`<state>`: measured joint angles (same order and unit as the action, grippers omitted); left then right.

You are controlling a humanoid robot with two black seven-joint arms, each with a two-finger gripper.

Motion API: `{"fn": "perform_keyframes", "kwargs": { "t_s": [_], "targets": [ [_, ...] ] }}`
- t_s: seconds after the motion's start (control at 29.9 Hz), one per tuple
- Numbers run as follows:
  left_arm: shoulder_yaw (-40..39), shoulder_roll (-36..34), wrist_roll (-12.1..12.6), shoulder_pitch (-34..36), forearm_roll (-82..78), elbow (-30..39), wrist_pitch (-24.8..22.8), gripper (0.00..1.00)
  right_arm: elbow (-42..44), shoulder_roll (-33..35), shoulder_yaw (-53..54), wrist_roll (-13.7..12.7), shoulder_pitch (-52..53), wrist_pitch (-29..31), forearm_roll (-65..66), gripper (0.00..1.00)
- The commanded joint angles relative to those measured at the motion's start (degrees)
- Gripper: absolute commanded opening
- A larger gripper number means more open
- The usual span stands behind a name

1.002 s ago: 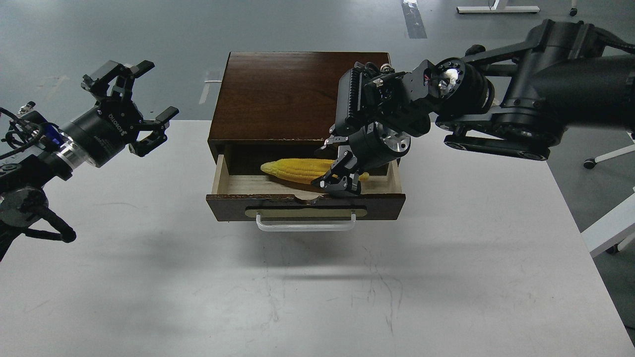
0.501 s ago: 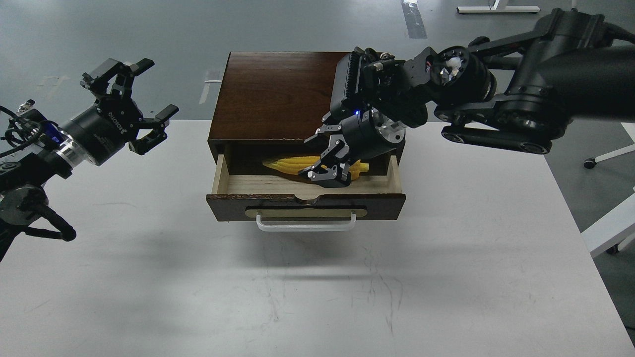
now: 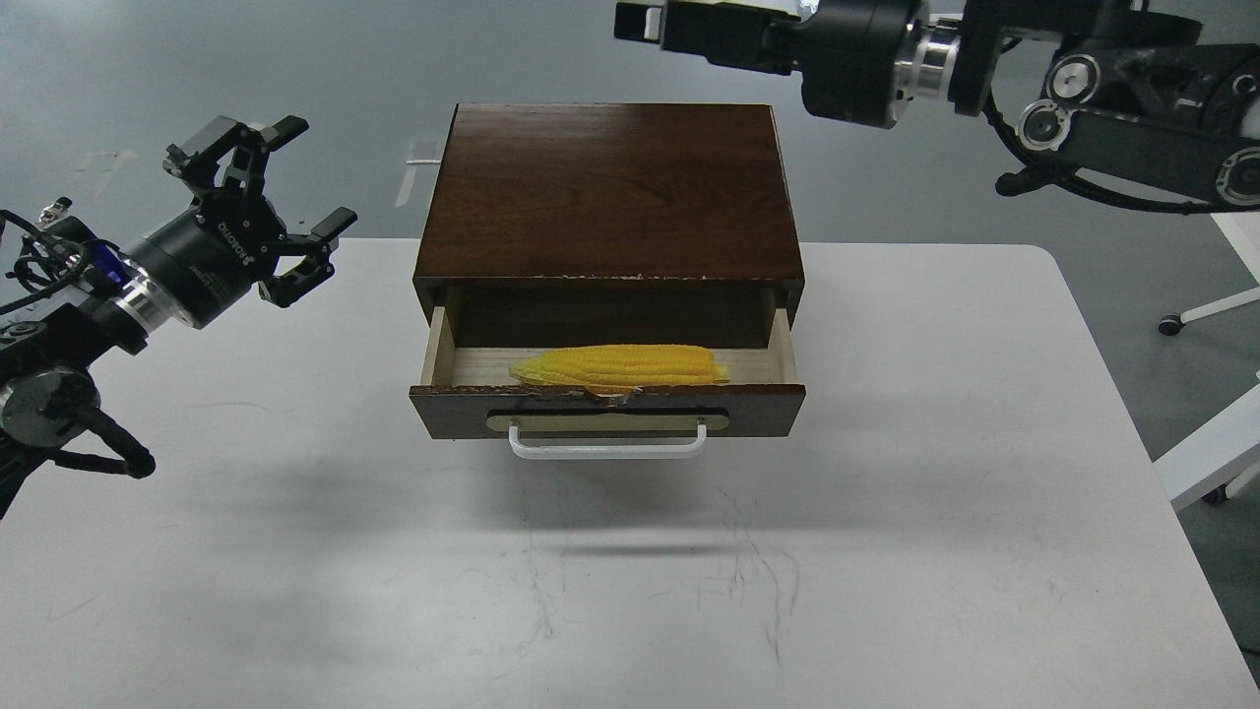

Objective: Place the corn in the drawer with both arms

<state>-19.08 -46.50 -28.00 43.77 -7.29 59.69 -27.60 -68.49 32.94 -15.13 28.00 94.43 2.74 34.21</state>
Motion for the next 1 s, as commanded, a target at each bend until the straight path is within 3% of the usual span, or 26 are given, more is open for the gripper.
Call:
{"fn": "perform_keyframes", "kwargs": {
  "t_s": [0.0,0.27,0.43,0.7,0.97],
  "targets": [
    [0.0,0.1,0.0,-0.1,0.0,0.0,0.0,0.98,0.0,5.7,10.5,0.0,-12.3,-1.1,-7.5,0.97],
    [-0.1,0.8,0.0,-0.6,0.0,-0.1,-0.1,0.98,3.4,6.5,30.8,0.0,-37.7,-1.5,-20.6,1.00],
    [-0.6,1.1,0.0,-1.1,0.0,-0.1,-0.4,0.98,7.4,3.6,34.5,0.0,-43.7,-1.4,-28.2,1.00],
    [-0.7,1.6,0.0,-2.0,0.0,-0.1,-0.4,0.98,10.8,-3.4,36.7,0.0,-50.5,-1.5,-28.1,1.00],
    [-0.7,1.6,0.0,-2.5,0.0,-0.1,-0.4,0.98,11.3,-5.4,40.0,0.0,-53.6,-1.4,-28.1,1.00]
  ]
}}
